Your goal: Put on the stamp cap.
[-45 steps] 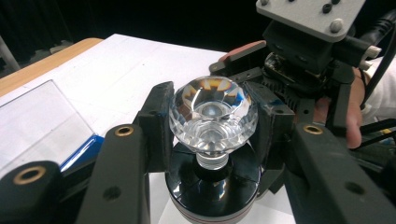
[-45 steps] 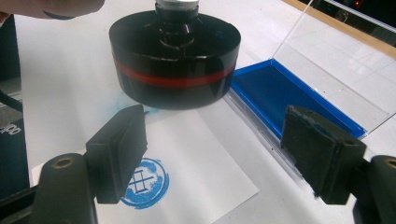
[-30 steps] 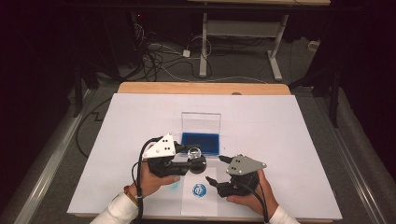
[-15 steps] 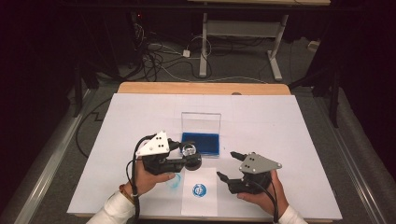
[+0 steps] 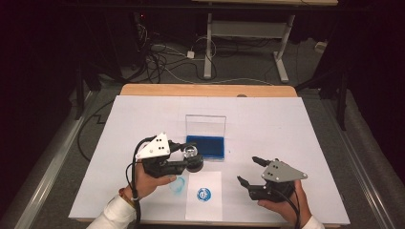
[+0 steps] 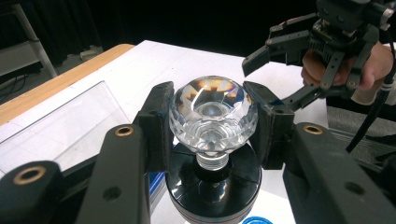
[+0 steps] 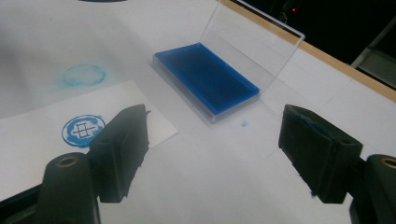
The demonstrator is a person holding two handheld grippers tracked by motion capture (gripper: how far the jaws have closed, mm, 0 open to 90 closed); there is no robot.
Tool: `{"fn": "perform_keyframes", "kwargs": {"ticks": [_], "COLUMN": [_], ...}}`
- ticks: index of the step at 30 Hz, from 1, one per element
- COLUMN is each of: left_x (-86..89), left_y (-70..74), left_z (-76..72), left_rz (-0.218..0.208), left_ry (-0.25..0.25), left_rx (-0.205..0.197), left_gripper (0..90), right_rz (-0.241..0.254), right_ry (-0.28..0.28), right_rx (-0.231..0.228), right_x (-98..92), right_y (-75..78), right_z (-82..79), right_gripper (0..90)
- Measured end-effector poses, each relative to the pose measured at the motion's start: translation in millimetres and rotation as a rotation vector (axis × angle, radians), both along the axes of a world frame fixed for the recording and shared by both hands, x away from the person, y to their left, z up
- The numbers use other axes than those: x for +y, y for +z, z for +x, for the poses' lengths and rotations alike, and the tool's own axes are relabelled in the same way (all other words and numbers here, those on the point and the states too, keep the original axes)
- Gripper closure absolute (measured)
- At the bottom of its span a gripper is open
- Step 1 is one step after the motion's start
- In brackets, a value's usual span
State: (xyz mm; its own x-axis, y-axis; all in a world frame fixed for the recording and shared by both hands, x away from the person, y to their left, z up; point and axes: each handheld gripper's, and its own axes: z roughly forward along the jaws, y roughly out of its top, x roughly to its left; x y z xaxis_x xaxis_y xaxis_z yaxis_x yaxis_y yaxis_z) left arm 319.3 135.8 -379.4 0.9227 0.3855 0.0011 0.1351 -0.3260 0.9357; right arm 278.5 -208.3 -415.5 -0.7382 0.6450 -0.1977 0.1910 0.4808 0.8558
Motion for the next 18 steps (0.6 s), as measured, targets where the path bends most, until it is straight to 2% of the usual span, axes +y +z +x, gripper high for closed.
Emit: {"fn": "perform_keyframes", "kwargs": {"ticks": [3,11,18], "left_x": [1.1,8.2,13.5], "left_y": [0.2,0.9,3.5], "left_z": [-0.2,2.9,1.9], "left_rz": [0.005,-0.001,-0.007], "left_ry": [0.006,0.022,0.043], "left_rx": [0.0,-0.003,-0.008], "left_gripper": [54.3,54.3,54.3], "right_rz": [0.007,-0.014,-0.009], "right_ry": [-0.011,-0.06,-0.084], "right_rx": [-0.001,-0.021,-0.006], "right_x": [-8.4,-25.5,-35.4], "right_y": [0.1,0.1,-6.7], "right_z": [-0.8,-4.2,-5.2], "right_gripper": [24.5,24.6,22.3]}}
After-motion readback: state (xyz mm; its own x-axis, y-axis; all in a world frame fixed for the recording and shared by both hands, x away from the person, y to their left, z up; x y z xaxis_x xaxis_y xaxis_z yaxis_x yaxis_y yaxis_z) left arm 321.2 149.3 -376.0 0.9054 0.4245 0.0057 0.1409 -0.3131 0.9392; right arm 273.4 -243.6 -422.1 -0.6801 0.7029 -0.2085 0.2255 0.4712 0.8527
